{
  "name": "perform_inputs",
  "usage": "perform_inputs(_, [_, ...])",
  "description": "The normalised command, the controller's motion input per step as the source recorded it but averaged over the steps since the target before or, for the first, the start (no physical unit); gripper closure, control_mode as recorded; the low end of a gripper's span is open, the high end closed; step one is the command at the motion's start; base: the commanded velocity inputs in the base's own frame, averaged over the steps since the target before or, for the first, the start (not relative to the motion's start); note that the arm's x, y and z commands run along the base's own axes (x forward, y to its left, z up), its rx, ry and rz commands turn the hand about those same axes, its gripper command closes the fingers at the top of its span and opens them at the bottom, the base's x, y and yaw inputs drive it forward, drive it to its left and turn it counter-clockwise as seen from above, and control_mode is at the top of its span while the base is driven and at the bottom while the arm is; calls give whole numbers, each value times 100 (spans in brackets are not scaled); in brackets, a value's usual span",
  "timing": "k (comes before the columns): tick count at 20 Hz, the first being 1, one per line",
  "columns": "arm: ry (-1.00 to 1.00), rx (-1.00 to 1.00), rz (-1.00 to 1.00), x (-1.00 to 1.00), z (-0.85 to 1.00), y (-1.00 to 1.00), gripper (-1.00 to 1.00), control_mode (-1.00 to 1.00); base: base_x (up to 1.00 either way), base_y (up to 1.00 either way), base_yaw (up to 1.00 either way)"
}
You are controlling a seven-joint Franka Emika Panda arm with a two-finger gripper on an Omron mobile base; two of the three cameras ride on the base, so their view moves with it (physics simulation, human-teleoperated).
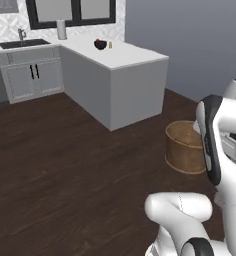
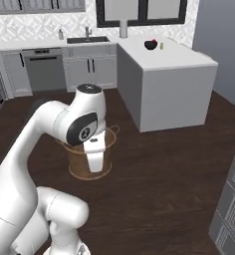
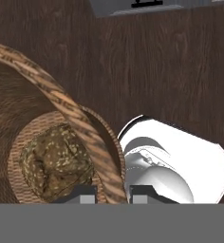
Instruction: Open the cabinet, pick up the bread from the cabinet and place it in the basket. Then move the basket to the dining counter.
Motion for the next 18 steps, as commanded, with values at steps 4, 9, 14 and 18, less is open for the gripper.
perform_inputs(4, [0,0,0,0,0,0,100,100,100,-20,2])
perform_inputs(9, [0,0,0,0,0,0,100,100,100,-37,4])
perform_inputs(14, [0,0,0,0,0,0,100,100,100,-52,6])
perform_inputs(18, [0,0,0,0,0,0,100,100,100,-35,1])
